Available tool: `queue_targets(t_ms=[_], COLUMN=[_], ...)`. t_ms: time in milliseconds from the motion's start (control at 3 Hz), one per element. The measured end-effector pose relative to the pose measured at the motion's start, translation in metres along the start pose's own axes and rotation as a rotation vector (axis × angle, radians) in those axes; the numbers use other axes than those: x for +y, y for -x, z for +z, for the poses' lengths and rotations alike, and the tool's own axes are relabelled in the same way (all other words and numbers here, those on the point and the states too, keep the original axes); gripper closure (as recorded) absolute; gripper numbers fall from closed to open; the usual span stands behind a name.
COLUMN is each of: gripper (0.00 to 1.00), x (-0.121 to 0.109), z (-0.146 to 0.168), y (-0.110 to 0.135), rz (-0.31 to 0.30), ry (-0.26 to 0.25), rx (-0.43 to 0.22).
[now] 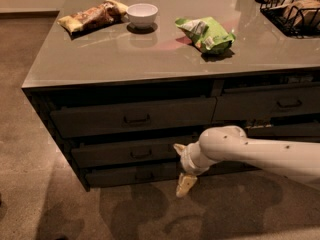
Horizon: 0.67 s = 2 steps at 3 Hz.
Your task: Open middle drawer
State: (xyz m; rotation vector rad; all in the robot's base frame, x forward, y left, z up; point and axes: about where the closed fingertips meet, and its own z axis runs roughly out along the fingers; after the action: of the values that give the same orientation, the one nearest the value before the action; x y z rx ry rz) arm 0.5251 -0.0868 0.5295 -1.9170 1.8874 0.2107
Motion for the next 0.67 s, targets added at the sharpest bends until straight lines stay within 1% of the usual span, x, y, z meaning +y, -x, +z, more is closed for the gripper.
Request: queue_targets(t_ms=[333, 667], gripper=[0.00, 0.00], x=[-0.0307, -0.0384], z=[0.0163, 0.0180], y=[-0.0043, -0.0033], rz=[-0.040, -0.052], ry=[-0.104, -0.132], rx=[0.016, 0.013])
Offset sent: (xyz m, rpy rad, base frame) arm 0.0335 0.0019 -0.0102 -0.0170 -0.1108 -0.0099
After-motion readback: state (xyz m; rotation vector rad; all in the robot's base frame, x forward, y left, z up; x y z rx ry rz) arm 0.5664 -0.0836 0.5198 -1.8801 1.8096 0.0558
